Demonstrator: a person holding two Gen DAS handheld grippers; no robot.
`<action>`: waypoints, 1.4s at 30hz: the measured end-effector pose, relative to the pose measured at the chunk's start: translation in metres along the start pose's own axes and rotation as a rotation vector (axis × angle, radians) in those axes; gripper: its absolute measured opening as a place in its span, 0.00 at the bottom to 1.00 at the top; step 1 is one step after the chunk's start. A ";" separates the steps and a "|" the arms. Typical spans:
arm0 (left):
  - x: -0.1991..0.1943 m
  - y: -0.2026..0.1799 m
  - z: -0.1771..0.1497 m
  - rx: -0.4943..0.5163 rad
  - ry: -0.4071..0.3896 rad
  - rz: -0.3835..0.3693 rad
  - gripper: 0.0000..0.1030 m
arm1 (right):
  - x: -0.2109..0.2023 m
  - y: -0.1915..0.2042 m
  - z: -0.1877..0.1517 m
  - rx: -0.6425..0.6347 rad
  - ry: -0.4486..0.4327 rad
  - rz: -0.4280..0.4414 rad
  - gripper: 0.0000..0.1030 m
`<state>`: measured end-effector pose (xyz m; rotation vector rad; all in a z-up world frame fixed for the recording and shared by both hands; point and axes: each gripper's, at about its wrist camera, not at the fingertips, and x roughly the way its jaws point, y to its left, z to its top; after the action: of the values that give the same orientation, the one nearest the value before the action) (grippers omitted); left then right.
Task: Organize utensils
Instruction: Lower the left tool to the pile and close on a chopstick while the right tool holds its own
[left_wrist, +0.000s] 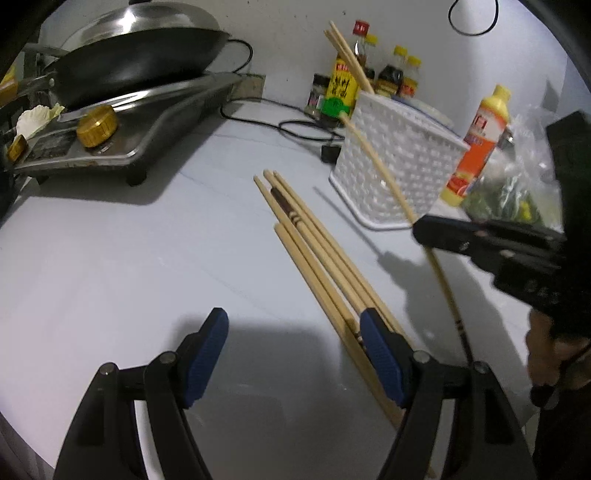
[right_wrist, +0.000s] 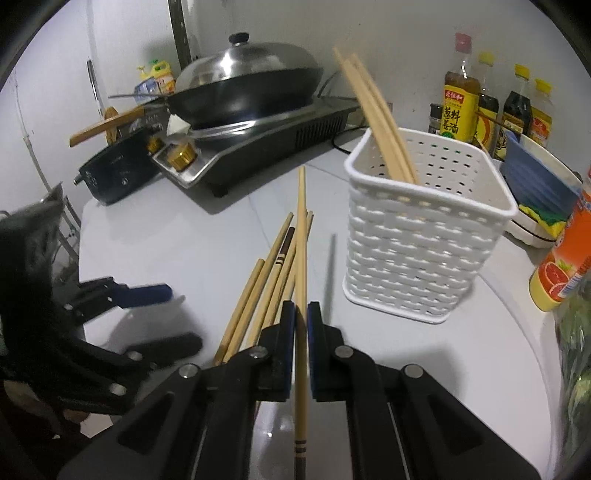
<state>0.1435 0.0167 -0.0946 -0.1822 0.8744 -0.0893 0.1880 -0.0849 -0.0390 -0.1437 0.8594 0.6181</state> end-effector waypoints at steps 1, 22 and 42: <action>0.002 -0.002 0.000 0.001 0.007 0.005 0.72 | -0.002 -0.001 -0.001 0.000 -0.005 0.004 0.06; 0.017 0.007 0.009 0.089 0.045 0.194 0.72 | -0.017 -0.017 -0.008 0.028 -0.066 0.056 0.06; 0.015 -0.008 0.005 0.150 0.051 0.093 0.06 | -0.029 -0.020 -0.009 0.019 -0.098 0.081 0.06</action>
<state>0.1570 0.0077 -0.1010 0.0006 0.9215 -0.0727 0.1794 -0.1179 -0.0257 -0.0609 0.7787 0.6866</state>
